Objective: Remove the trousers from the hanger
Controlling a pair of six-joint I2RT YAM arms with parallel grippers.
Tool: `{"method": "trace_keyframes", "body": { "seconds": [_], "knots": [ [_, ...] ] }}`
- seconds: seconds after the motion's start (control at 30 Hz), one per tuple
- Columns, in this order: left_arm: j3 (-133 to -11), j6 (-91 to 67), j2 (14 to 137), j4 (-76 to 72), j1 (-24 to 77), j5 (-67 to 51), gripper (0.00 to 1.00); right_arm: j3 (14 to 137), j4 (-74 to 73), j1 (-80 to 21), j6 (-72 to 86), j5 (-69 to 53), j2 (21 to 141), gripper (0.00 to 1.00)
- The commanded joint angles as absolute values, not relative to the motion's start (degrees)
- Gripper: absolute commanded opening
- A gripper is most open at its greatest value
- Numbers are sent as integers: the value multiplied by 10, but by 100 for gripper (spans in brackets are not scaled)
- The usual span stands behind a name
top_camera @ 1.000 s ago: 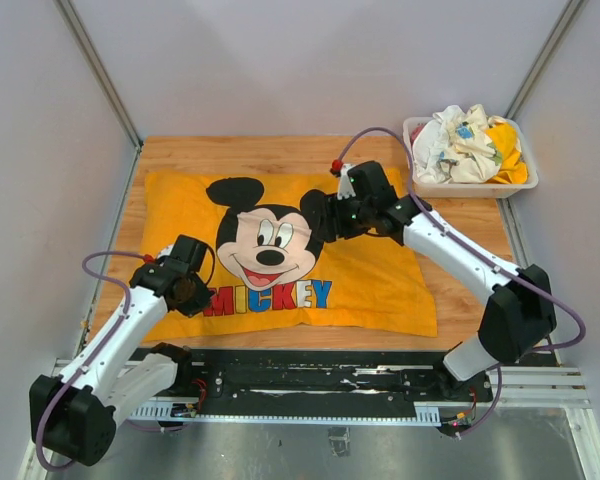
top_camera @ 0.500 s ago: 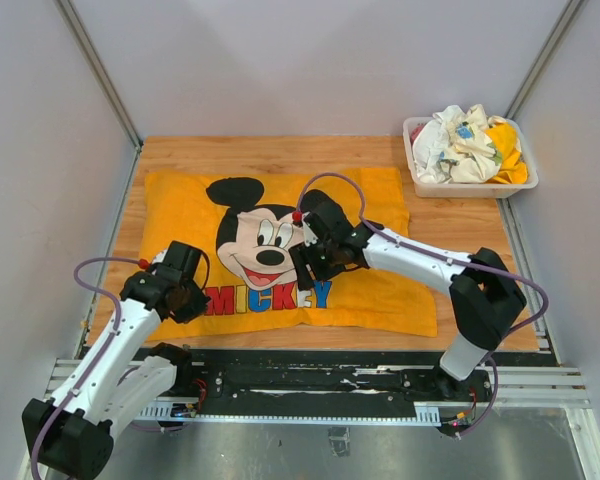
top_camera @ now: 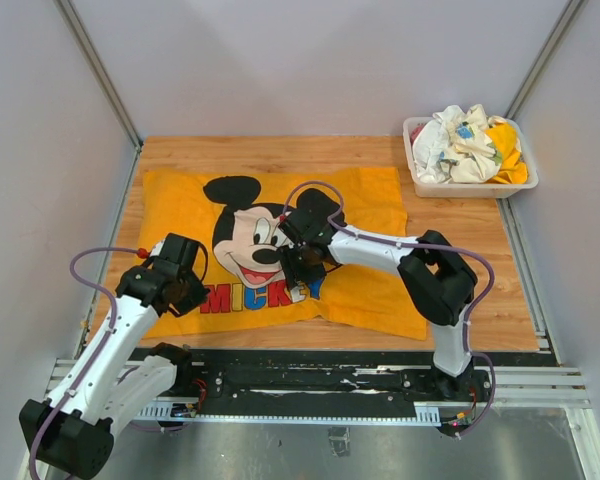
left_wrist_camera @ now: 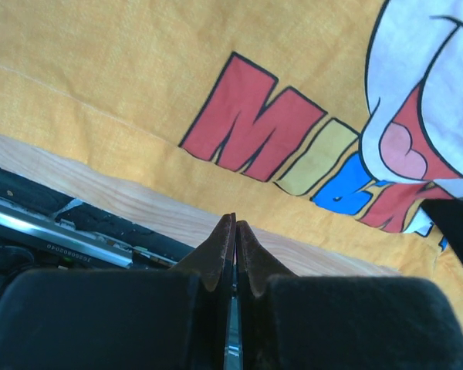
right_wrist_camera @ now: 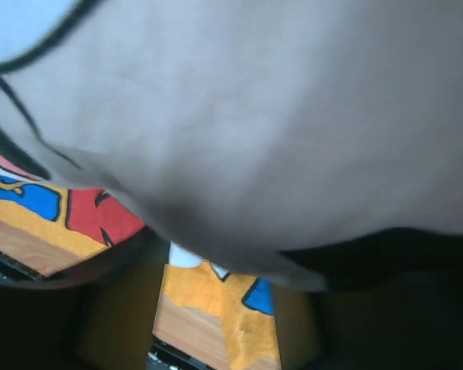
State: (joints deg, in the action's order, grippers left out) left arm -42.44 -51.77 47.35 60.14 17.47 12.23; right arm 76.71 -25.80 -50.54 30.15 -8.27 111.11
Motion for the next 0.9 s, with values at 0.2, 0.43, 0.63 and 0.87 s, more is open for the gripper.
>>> {"method": "trace_keyframes", "body": {
  "seconds": [0.2,0.43,0.63,0.87],
  "knots": [
    [-430,-499,460,598,180,136,7,755,-259,-518,345,-29,1112,9],
    [-419,-502,460,587,180,127,7,717,-258,-530,337,-34,1073,1],
    [-408,-506,455,578,180,122,8,666,-268,-561,338,-41,1005,1],
    [-403,-505,456,571,180,113,8,661,-282,-598,333,-71,988,1]
  ]
}}
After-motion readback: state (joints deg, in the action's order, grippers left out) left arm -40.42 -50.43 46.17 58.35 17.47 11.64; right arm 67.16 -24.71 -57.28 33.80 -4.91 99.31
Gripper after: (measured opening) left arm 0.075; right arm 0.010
